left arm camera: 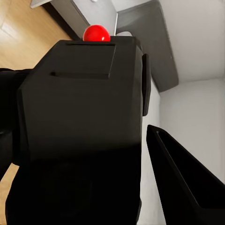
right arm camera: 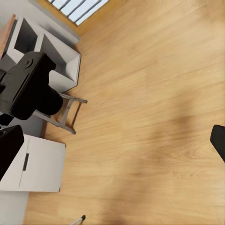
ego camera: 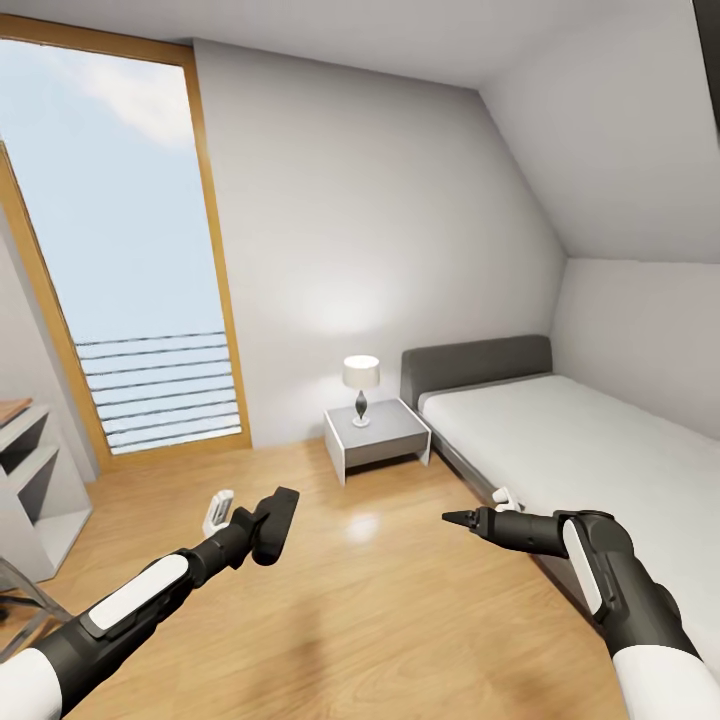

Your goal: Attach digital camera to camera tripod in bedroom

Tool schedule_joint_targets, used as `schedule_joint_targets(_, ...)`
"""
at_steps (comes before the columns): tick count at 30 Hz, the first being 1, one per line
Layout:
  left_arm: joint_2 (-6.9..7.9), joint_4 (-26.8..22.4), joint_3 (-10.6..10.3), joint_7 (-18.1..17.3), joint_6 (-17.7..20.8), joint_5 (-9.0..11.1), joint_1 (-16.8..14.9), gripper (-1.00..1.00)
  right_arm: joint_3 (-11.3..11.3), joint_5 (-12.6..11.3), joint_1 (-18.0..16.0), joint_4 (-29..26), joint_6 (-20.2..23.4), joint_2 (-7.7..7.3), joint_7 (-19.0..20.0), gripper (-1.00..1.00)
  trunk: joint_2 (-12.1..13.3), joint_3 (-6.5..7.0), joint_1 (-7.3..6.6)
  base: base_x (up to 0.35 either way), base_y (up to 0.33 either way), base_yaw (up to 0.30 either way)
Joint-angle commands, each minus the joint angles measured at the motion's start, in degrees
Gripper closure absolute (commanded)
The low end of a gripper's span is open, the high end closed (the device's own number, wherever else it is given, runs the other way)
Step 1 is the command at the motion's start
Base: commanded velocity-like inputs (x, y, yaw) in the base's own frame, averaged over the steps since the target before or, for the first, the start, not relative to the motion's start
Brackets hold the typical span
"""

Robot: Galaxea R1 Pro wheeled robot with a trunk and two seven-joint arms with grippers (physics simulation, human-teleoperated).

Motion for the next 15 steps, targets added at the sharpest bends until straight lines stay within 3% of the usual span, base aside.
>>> schedule_joint_targets(1, 0.06, -0.08, -0.12, 0.16, -0.01, 0.24, -0.06, 1.00, -0.06, -0.26, -0.05, -0.01, 0.43, 0.00, -0.04, -1.00, 0.36, 0.10, -0.22, 0.000, 0.000, 0.000)
schedule_joint_targets(15, 0.08, -0.06, -0.10, -0.03, 0.09, 0.26, -0.08, 1.00, -0.04, -0.21, -0.05, 0.00, 0.43, 0.01, -0.11, -1.00, 5.97, 2.62, -3.29, 0.000, 0.000, 0.000)
